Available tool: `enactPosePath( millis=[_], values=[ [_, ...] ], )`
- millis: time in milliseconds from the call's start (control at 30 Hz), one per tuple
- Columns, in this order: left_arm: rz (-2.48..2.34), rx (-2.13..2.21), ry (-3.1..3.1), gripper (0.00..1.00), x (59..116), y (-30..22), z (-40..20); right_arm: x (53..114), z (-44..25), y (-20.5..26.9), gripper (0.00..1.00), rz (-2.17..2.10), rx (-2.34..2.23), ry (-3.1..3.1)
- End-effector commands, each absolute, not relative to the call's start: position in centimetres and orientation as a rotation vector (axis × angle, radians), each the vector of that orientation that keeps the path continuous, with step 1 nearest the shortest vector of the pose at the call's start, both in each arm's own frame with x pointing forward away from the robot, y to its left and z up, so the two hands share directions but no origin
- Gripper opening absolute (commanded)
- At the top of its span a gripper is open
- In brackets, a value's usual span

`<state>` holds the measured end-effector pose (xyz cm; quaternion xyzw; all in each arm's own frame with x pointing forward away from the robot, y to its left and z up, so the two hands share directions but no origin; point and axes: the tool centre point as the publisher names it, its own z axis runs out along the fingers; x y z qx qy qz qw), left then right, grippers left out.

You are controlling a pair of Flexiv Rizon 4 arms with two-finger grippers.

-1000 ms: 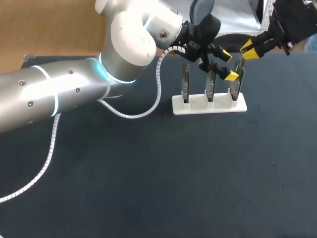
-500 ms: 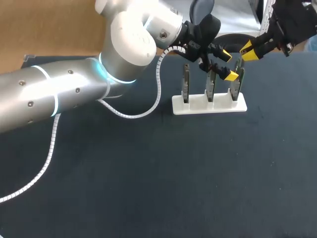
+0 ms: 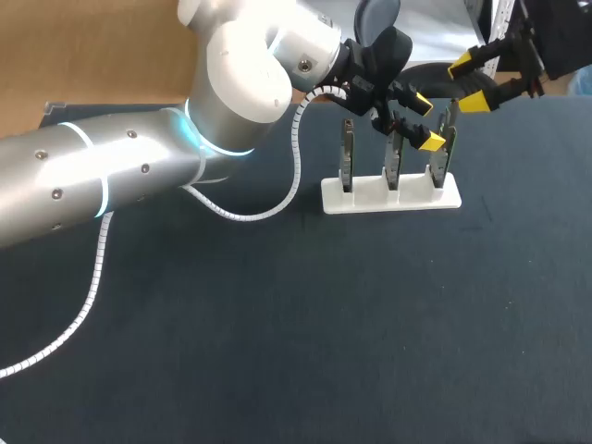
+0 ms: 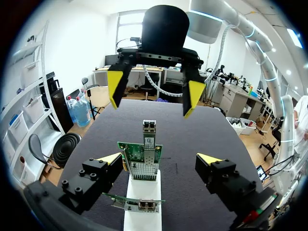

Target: Pick up the optical module with the left hand, and insert it into the network port with the right hand.

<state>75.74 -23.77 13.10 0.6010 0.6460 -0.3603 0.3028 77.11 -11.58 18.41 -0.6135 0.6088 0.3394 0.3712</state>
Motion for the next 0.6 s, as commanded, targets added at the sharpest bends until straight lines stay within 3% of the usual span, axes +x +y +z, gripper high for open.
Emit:
enactPosePath(
  millis=[33, 100, 133, 167, 233, 600],
  values=[
    [-0.951, 1.593, 1.717, 1.00, 75.68, -23.79, 13.16, 77.57, 18.65, -11.99, 1.00, 0.897, -1.562, 1.541],
    [-0.951, 1.593, 1.717, 1.00, 75.68, -23.79, 13.16, 77.67, 18.85, -11.91, 1.00, 0.889, -1.572, 1.549],
    [-0.951, 1.593, 1.717, 1.00, 75.68, -23.79, 13.16, 77.66, 18.96, -11.87, 0.77, 0.888, -1.572, 1.540],
    [-0.951, 1.593, 1.717, 1.00, 75.68, -23.79, 13.16, 77.65, 19.05, -11.85, 0.62, 0.889, -1.572, 1.539],
    [-0.951, 1.593, 1.717, 1.00, 75.68, -23.79, 13.16, 77.62, 19.14, -11.75, 0.01, 0.885, -1.575, 1.537],
    [-0.951, 1.593, 1.717, 1.00, 75.68, -23.79, 13.16, 77.39, 18.96, -11.41, 0.00, 0.880, -1.584, 1.537]
  ],
)
